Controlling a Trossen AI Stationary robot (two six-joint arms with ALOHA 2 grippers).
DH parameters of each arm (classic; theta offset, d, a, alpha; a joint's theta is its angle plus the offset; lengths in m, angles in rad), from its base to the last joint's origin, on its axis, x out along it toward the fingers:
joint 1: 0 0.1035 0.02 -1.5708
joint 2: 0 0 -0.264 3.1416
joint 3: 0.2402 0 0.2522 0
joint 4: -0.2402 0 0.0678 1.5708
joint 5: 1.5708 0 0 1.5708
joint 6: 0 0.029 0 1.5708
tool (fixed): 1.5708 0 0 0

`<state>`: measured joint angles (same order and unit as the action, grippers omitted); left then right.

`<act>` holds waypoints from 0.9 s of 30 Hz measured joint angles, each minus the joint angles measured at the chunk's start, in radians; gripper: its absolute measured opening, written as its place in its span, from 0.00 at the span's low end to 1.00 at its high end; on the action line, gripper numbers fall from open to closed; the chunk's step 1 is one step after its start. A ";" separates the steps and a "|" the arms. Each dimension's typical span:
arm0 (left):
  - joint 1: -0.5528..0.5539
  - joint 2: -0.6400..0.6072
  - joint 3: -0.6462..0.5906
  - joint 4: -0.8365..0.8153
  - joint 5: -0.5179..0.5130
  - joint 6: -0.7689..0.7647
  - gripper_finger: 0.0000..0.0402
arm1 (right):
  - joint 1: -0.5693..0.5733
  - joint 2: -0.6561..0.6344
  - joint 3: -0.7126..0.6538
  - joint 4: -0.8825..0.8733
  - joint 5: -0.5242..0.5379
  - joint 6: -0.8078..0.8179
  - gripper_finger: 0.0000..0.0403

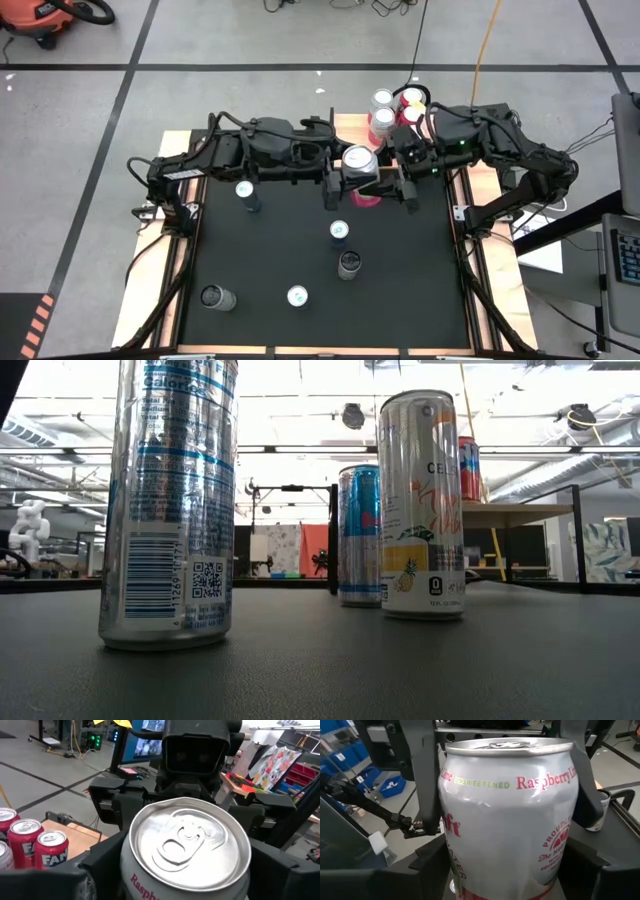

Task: Place canned beverage on shelf
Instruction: Put the pink white soda can on the shelf aligned with the other pink white soda cans

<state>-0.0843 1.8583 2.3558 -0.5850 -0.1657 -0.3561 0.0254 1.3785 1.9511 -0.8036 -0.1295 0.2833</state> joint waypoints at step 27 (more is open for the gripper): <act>0.000 0.000 -0.001 0.060 -0.018 0.087 0.73 | -0.001 -0.118 0.000 -0.273 -0.031 -0.012 0.87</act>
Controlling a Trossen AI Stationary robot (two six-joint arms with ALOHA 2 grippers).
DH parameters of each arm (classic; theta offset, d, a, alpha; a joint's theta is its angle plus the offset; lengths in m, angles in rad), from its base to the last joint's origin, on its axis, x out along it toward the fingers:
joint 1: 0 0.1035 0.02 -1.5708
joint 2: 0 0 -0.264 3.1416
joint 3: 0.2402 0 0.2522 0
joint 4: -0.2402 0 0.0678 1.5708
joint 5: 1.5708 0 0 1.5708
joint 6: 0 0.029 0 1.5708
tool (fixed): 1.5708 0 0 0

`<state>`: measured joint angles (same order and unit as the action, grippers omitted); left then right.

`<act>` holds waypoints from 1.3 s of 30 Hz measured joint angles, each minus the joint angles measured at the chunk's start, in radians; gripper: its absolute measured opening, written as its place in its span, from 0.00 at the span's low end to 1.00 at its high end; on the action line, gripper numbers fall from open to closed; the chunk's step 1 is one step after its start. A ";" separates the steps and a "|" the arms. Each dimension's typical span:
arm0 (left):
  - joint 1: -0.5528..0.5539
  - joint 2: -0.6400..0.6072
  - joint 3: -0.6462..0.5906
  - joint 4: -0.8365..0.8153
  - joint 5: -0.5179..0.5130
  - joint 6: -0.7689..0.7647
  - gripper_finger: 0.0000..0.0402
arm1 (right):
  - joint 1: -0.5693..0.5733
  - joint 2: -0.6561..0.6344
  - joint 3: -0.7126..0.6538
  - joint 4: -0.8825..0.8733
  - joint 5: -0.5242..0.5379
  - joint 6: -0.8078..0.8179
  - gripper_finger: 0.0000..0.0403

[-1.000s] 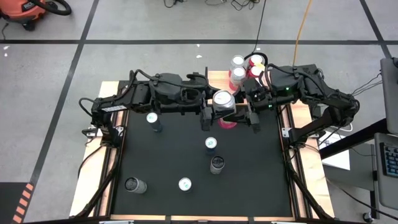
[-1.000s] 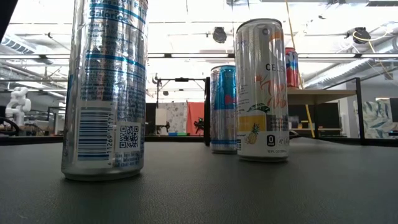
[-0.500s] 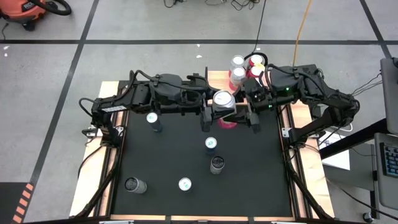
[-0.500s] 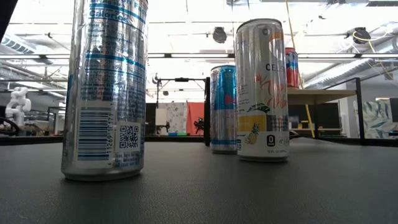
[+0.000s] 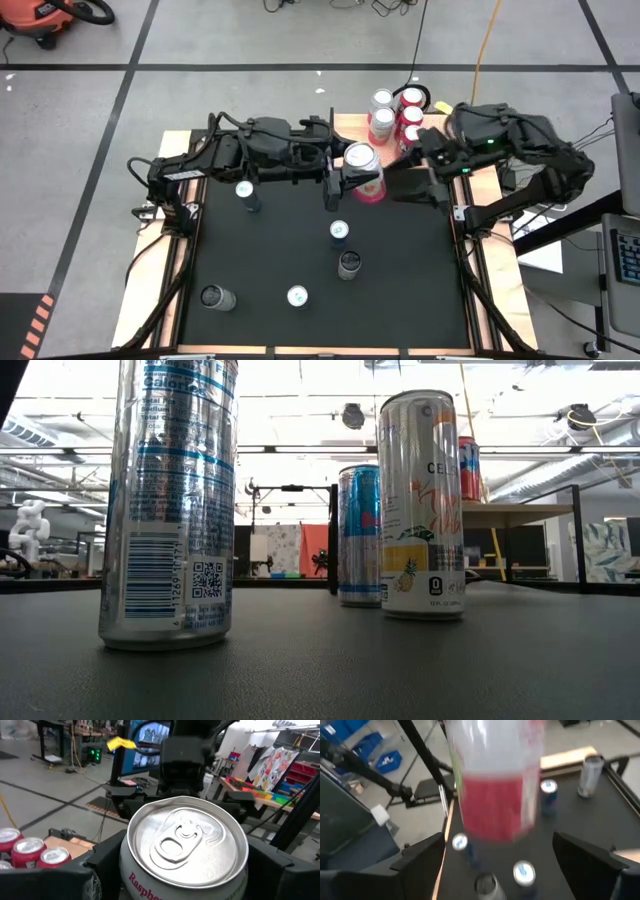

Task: Place canned beverage on shelf
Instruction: Put the pink white soda can on the shelf aligned with the other pink white soda cans

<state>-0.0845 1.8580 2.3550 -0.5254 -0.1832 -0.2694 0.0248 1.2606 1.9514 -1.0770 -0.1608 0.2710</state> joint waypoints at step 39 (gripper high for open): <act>0.409 0.233 -0.031 0.092 0.612 0.302 0.73 | 0.003 -0.322 -0.001 -0.262 0.142 0.226 0.87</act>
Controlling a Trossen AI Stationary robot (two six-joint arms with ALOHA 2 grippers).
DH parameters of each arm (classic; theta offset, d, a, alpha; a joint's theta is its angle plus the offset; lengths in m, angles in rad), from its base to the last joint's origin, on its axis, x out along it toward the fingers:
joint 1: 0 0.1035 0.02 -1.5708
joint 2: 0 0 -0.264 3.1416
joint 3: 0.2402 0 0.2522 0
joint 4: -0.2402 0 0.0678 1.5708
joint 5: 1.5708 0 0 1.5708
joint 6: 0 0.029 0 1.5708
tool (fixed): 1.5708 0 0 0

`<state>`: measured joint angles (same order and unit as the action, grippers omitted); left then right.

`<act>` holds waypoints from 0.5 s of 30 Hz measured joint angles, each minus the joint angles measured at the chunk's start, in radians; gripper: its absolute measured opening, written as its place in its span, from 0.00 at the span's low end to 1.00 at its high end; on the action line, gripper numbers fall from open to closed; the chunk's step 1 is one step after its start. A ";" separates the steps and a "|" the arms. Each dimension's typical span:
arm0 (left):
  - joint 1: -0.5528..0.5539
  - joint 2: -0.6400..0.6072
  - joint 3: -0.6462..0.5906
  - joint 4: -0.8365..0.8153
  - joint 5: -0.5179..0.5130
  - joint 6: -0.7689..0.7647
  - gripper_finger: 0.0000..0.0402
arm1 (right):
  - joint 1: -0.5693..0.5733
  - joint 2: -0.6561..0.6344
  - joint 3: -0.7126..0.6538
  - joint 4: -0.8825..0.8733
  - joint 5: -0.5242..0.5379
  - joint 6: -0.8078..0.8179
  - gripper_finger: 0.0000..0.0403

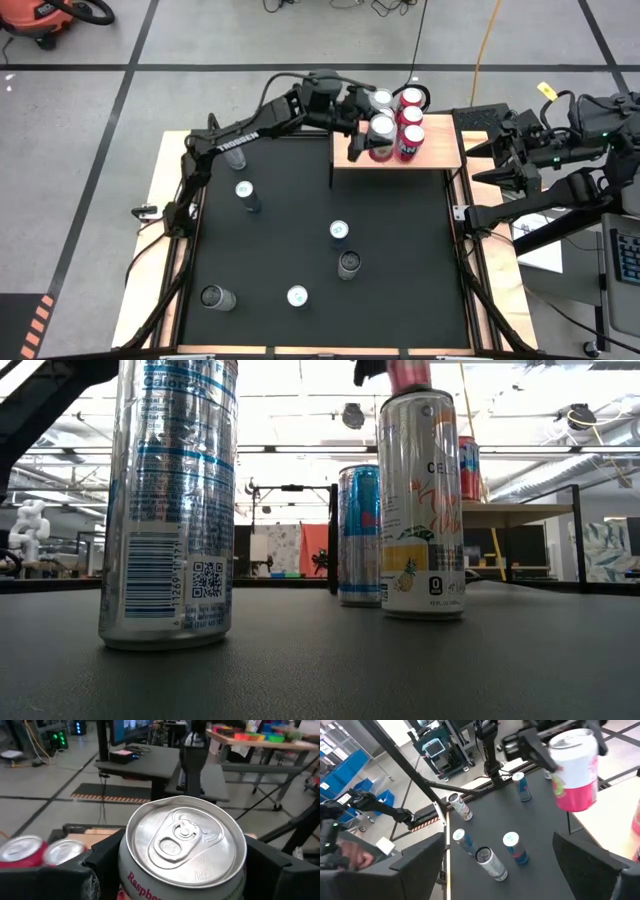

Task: Place canned beverage on shelf
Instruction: Put the pink white soda can on the shelf aligned with the other pink white soda cans

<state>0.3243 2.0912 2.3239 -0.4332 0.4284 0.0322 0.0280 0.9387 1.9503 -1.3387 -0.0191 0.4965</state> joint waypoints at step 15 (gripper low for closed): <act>0.071 0.041 -0.141 0.126 0.069 0.058 0.73 | 0.000 0.008 0.000 0.043 0.095 -0.011 0.87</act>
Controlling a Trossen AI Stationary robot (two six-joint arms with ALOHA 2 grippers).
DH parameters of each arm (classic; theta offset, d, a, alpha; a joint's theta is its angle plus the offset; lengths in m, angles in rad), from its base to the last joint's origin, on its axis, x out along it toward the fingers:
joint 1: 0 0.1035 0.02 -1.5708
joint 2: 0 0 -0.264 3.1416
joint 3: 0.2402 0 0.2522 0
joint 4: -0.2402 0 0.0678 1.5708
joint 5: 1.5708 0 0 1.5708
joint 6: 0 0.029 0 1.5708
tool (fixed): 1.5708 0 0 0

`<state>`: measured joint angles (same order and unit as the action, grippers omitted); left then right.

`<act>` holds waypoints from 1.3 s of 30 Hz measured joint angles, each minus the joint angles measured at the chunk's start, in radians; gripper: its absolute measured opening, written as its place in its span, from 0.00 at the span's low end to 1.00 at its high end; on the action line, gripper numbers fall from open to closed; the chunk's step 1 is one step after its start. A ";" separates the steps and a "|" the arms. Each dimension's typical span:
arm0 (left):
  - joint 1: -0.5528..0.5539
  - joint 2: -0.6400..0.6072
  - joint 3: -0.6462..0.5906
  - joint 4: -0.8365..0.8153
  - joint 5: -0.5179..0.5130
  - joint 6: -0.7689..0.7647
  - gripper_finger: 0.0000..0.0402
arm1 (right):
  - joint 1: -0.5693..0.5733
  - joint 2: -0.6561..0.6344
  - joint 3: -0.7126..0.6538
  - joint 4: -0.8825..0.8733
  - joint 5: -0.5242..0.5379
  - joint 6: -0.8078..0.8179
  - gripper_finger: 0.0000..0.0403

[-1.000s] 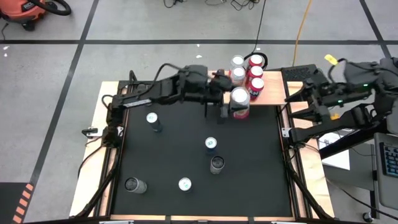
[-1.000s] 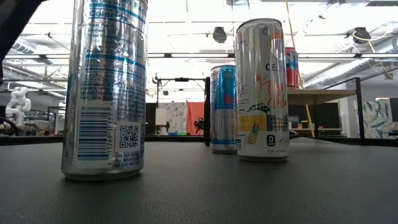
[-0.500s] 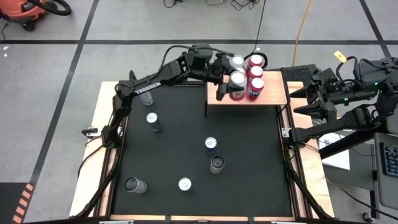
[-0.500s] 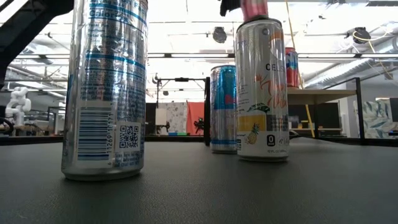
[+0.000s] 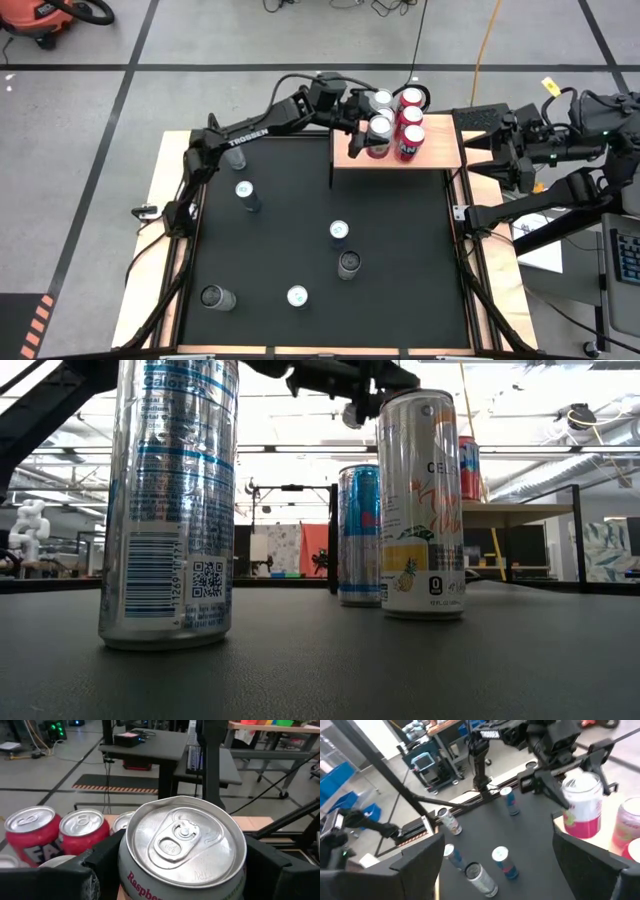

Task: Place canned beverage on shelf
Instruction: Put the pink white soda can on the shelf aligned with the other pink white soda cans

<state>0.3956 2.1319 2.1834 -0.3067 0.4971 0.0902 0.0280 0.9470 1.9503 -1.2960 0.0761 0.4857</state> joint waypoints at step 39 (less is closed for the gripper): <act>-0.027 0.134 0.000 0.017 -0.121 0.161 0.73 | 0.000 0.012 0.000 0.013 0.062 -0.001 0.87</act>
<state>0.3687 2.2661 2.1838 -0.2895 0.3758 0.2516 0.0277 0.9592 1.9503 -1.2827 0.1383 0.4850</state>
